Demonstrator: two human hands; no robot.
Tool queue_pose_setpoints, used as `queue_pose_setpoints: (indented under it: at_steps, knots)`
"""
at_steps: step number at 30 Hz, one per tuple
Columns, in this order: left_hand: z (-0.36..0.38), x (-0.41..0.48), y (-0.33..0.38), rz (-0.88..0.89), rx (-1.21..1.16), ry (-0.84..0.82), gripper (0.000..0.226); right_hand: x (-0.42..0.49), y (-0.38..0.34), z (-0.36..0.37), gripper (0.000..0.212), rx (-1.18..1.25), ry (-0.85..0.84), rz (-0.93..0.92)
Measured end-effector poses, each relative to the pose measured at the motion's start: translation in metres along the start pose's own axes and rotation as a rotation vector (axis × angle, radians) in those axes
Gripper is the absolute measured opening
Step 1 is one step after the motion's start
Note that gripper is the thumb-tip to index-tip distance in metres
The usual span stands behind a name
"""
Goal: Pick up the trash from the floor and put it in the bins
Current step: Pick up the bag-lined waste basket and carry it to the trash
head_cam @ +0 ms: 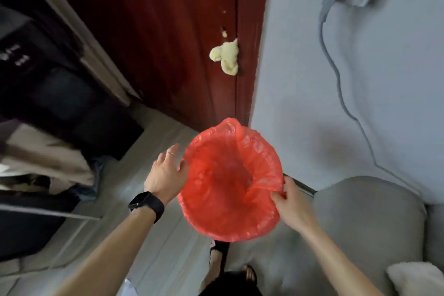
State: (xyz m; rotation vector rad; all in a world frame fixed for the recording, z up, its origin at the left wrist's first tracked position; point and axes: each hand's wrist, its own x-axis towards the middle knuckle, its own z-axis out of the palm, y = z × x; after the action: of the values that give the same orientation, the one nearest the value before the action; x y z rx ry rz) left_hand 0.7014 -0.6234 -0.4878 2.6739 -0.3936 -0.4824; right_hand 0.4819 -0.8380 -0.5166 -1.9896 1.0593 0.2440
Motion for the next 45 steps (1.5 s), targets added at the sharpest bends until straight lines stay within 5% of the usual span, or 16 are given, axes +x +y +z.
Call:
queue_pose_setpoints:
  at_steps: [11, 15, 18, 30, 39, 45]
  knots:
    - [-0.068, -0.264, -0.162, -0.58, -0.531, 0.33, 0.03, -0.115, -0.122, 0.07, 0.018, -0.29, -0.373, -0.481]
    - [-0.069, -0.38, -0.216, -0.796, -0.624, 0.465, 0.01, -0.168, -0.148, 0.138, 0.022, -0.46, -0.55, -0.63]
    - [-0.051, -0.471, -0.248, -0.955, -0.717, 0.575, 0.016, -0.218, -0.153, 0.198, 0.027, -0.59, -0.678, -0.757]
    - [0.027, -0.786, -0.336, -1.427, -0.904, 0.821, 0.007, -0.498, -0.095, 0.365, 0.022, -0.827, -0.95, -1.078]
    - [0.069, -0.976, -0.397, -1.651, -1.059, 1.013, 0.03, -0.685, -0.04, 0.463, 0.027, -0.896, -1.118, -1.171]
    - [0.066, -1.057, -0.425, -1.807, -1.037, 1.261, 0.01, -0.768, -0.015, 0.519, 0.034, -0.923, -1.227, -1.21]
